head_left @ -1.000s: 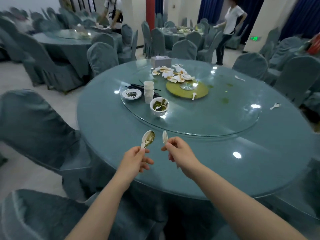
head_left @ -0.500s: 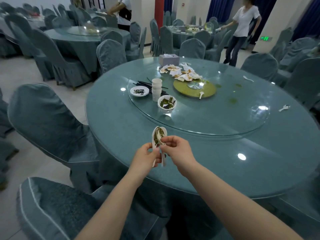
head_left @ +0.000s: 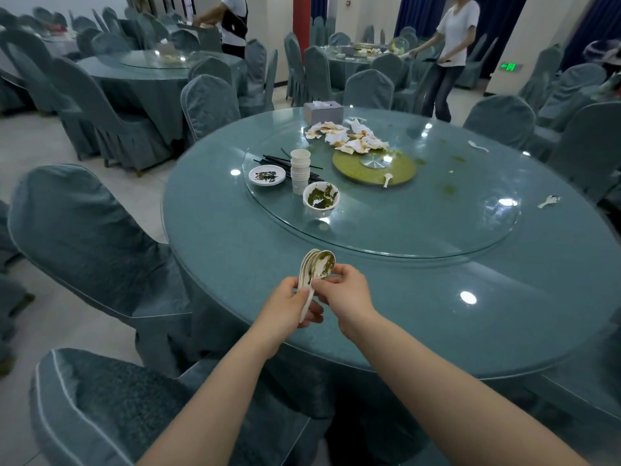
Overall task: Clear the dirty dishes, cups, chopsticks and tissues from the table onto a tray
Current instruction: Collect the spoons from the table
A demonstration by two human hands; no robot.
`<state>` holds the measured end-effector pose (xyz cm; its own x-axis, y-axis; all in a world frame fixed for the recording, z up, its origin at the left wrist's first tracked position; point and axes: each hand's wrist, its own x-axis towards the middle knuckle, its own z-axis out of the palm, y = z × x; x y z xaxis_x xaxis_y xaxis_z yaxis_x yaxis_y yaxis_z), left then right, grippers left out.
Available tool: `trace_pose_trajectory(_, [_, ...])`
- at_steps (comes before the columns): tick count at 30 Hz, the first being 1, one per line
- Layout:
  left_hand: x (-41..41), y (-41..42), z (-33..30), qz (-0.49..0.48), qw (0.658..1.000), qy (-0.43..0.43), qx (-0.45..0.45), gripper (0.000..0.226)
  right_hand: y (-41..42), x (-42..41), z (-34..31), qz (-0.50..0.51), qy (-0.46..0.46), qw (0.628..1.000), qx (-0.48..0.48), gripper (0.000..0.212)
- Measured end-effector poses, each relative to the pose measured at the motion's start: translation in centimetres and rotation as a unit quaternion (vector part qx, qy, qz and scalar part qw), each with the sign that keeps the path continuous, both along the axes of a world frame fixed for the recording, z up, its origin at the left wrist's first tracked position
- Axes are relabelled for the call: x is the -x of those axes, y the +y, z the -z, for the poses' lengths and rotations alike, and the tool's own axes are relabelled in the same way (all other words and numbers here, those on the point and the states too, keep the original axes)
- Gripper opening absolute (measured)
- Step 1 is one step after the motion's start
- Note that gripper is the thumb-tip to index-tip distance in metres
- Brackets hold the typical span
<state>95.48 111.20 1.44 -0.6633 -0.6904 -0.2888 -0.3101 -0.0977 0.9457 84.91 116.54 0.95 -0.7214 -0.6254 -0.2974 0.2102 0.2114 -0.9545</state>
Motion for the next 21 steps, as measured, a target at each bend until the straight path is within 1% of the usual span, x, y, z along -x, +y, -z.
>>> trace_pose_trajectory(2, [0.1, -0.1, -0.2, 0.016, 1.0, -0.018, 0.01, 0.021, -0.3, -0.1, 0.0, -0.005, 0.008, 1.0, -0.003, 0.023])
trace_pose_trajectory(4, [0.3, -0.3, -0.3, 0.029, 0.999, -0.036, 0.025, 0.025, -0.7, -0.1, 0.0, -0.005, 0.008, 1.0, -0.006, 0.023])
trace_pose_trajectory(8, [0.6, -1.3, -0.3, 0.077, 0.991, -0.079, 0.071, 0.021, -0.9, 0.5, -0.2, -0.021, 0.014, 0.999, -0.034, 0.02])
trace_pose_trajectory(10, [0.9, -2.0, -0.3, 0.105, 0.986, -0.096, 0.082, 0.023, -0.8, 1.4, -0.2, -0.042, 0.013, 0.998, -0.045, 0.021])
trace_pose_trajectory(14, [2.2, -3.3, -0.5, 0.105, 0.99, -0.082, 0.054, 0.034, -1.4, 3.8, -0.1, -0.063, -0.007, 0.997, -0.05, 0.014])
trace_pose_trajectory(19, [5.7, -5.6, 0.0, 0.092, 0.993, -0.075, 0.026, 0.033, -3.9, 8.0, 0.2, -0.1, -0.083, 0.99, -0.057, 0.03])
trace_pose_trajectory(21, [7.4, -6.9, 0.2, 0.068, 0.995, -0.07, 0.007, 0.033, -5.6, 9.8, 0.5, -0.111, -0.09, 0.988, -0.059, 0.032])
